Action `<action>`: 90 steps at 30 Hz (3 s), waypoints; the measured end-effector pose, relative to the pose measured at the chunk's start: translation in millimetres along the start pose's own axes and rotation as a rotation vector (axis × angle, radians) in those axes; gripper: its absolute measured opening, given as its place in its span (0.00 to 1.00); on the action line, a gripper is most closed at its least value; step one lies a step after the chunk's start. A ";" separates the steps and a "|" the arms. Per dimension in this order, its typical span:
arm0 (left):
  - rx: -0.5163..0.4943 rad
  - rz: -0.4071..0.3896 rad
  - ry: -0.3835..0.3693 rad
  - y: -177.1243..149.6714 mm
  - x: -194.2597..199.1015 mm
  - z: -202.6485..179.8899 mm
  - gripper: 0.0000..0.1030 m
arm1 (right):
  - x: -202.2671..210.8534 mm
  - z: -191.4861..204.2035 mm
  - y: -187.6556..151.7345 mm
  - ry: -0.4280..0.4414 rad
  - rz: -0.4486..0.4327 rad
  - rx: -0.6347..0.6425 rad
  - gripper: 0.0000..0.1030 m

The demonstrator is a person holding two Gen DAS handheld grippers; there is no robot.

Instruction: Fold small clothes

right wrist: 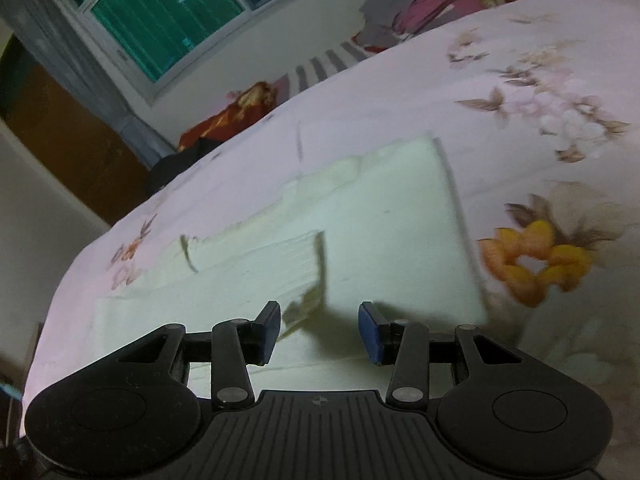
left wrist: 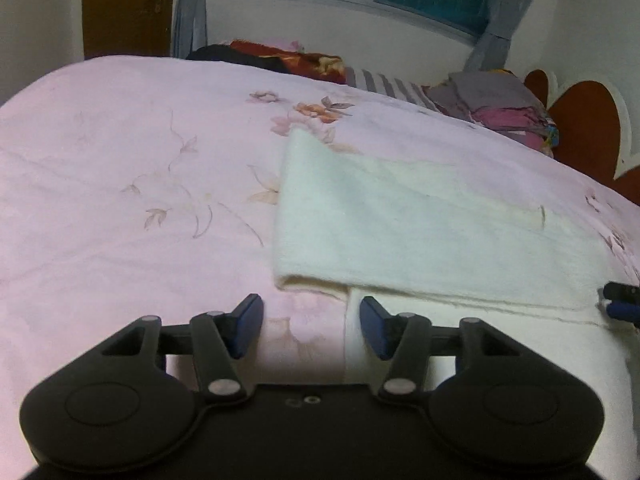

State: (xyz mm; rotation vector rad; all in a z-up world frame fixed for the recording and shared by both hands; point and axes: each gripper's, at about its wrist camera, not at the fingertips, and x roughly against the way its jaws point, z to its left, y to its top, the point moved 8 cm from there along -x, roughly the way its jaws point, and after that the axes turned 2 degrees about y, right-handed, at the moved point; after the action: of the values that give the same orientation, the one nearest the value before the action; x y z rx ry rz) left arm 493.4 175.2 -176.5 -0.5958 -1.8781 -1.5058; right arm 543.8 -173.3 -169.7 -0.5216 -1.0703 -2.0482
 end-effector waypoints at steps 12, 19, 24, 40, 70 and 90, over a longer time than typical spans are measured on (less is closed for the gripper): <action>-0.099 0.000 -0.015 4.6 -14.1 -12.6 0.50 | -16.5 22.8 6.7 -0.070 -0.008 0.191 0.03; -0.123 0.006 -0.031 6.1 -15.3 -12.6 0.49 | 30.4 -4.9 26.2 -0.185 -0.166 0.199 0.03; -0.131 0.009 -0.036 6.1 -14.5 -12.7 0.46 | 32.8 -13.7 16.4 -0.203 -0.161 0.193 0.03; -0.142 0.035 -0.067 7.4 -13.5 -8.6 0.40 | 30.6 -18.7 2.9 -0.237 -0.125 0.210 0.03; -0.165 -0.038 -0.251 82.8 -68.1 -75.0 0.60 | -32.9 33.5 16.3 -0.176 -0.033 0.413 0.27; -0.268 -0.024 -0.216 73.5 -108.9 -111.7 0.76 | -118.2 78.8 15.0 -0.166 -0.020 0.488 0.27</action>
State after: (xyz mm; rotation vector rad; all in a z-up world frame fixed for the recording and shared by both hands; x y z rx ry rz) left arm 642.3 89.5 -191.5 -0.8925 -1.8571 -1.7853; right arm 631.1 -62.7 -193.1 -0.4303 -1.6180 -1.6935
